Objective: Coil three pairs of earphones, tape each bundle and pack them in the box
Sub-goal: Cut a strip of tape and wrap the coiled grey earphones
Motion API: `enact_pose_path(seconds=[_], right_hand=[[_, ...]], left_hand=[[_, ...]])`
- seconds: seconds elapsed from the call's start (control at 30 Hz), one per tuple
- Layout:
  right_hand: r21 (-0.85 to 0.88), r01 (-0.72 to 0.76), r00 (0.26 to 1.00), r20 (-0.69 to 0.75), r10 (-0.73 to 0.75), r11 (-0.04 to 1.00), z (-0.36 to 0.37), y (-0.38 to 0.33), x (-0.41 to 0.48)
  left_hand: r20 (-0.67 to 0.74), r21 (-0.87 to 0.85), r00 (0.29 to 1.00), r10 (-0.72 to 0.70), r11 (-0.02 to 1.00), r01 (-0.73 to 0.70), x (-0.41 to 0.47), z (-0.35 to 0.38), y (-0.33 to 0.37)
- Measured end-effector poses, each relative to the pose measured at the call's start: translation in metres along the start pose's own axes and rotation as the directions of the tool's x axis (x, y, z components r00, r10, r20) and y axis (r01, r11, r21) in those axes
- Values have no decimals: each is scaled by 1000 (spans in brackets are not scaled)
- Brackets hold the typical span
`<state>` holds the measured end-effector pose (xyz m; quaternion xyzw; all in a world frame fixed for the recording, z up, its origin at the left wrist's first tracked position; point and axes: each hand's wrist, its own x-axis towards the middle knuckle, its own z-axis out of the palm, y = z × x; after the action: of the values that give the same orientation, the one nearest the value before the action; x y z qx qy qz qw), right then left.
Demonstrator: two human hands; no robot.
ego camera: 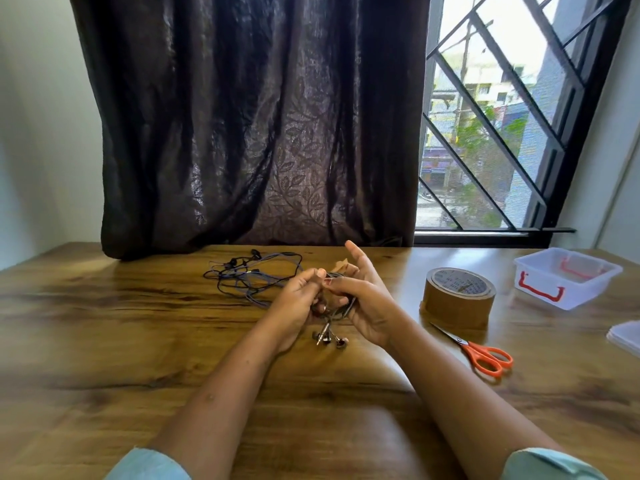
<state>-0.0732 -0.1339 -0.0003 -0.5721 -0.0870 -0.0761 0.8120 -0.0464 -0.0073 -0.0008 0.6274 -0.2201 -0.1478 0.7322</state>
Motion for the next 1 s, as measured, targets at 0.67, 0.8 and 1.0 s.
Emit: enact_pose_path(seconds=[0.67,0.8,1.0], right_hand=[[-599,193,916,-174,-362,777,-12,9,8],[-556,220,931,-125,-343,801,-8,6,2],[-519,227,965,5,-263,824,1,12,1]], left_hand=[[-109,-85,994,24,996,-33,6,-4,1],[-190,-225,982,-7,974,-37,10,-11,5],[-256,-368,966,-24,927,-75,15,-18,8]])
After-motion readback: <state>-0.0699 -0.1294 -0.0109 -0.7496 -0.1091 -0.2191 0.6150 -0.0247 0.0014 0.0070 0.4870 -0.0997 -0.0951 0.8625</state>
